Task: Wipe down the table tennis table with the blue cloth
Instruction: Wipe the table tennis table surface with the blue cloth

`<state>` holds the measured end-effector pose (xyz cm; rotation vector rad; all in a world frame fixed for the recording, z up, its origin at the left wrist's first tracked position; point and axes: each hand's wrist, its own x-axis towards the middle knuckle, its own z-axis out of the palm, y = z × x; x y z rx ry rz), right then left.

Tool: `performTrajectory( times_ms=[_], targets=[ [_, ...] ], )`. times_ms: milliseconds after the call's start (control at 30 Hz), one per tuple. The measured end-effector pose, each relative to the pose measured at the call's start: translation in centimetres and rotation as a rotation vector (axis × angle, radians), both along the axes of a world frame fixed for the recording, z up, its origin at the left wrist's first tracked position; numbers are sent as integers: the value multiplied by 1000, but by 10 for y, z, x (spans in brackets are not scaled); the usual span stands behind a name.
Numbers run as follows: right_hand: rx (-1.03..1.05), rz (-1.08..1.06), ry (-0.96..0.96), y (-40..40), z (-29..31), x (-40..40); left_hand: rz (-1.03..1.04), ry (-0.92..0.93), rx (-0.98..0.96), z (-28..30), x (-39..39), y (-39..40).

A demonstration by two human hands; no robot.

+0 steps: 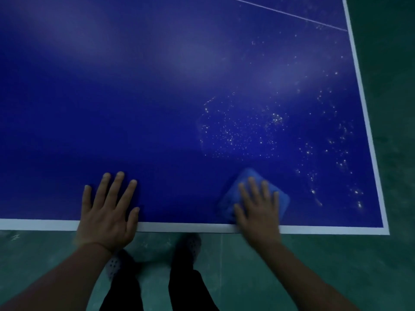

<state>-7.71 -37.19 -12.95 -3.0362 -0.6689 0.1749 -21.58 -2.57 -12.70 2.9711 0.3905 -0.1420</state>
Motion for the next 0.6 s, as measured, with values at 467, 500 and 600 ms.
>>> performTrajectory(
  times_ms=[467, 500, 600],
  targets=[
    [-35, 317, 67, 20, 6, -4, 5, 103, -41, 6, 1, -2],
    [-36, 368, 74, 21, 7, 1, 6, 102, -47, 6, 0, -2],
    [-21, 571, 84, 52, 9, 19, 5, 100, -54, 7, 1, -1]
  ],
)
